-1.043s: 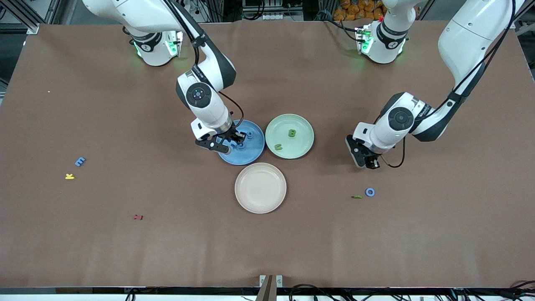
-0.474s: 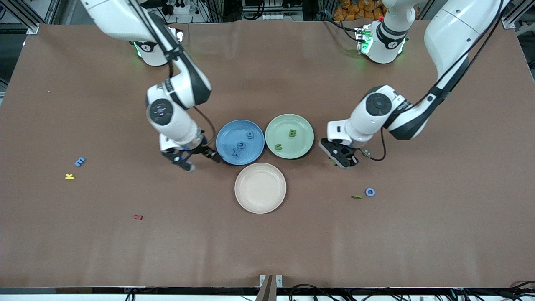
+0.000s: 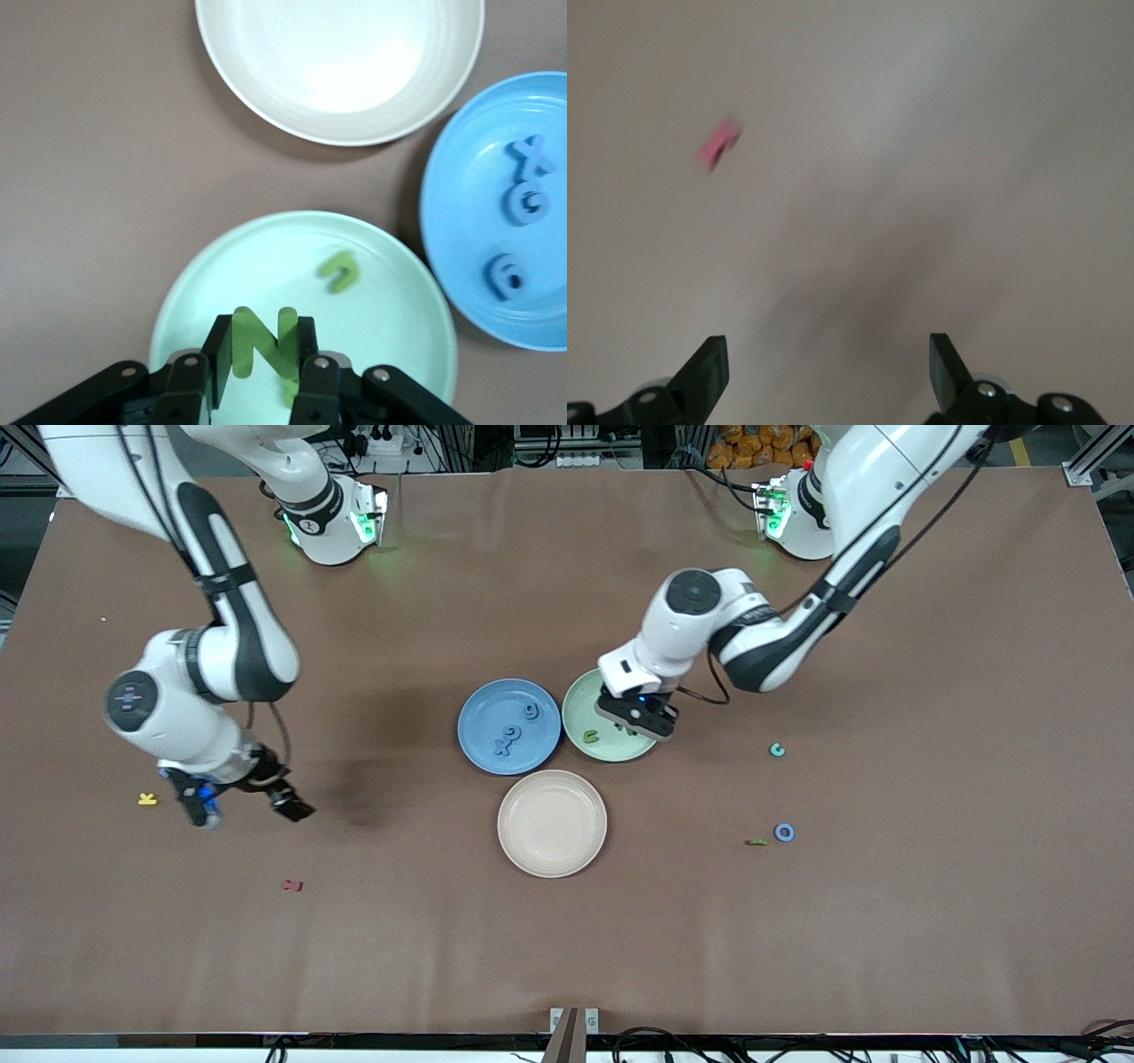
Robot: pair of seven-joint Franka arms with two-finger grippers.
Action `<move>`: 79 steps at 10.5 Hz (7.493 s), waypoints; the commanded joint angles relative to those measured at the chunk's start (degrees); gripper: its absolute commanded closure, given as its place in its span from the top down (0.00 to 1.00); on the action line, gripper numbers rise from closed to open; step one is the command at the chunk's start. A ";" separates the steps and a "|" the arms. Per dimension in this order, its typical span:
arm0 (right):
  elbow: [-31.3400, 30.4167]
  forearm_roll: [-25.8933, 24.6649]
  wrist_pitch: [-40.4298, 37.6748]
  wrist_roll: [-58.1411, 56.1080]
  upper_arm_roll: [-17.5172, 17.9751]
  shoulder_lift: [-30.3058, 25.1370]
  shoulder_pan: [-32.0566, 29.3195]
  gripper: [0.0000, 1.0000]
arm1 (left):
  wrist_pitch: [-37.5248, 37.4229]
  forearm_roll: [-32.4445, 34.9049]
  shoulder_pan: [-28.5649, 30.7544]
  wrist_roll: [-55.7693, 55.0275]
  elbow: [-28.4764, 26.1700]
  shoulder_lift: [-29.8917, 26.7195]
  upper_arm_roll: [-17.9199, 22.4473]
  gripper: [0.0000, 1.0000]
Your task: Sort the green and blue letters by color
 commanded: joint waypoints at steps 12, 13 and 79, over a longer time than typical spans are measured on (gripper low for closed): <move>-0.61 -11.50 -2.68 -38.32 -4.91 1.72 -18.39 1.00 | -10.26 -4.54 -18.98 -15.47 10.48 6.08 8.27 0.00; -0.61 -11.41 0.92 -38.67 -5.00 3.99 -18.83 1.00 | -10.26 -4.28 -18.90 -15.47 10.49 6.35 8.27 0.00; 14.62 -12.56 -33.83 -41.40 3.17 -8.73 -6.98 1.00 | -17.91 -6.83 4.66 22.85 27.27 14.96 15.65 1.00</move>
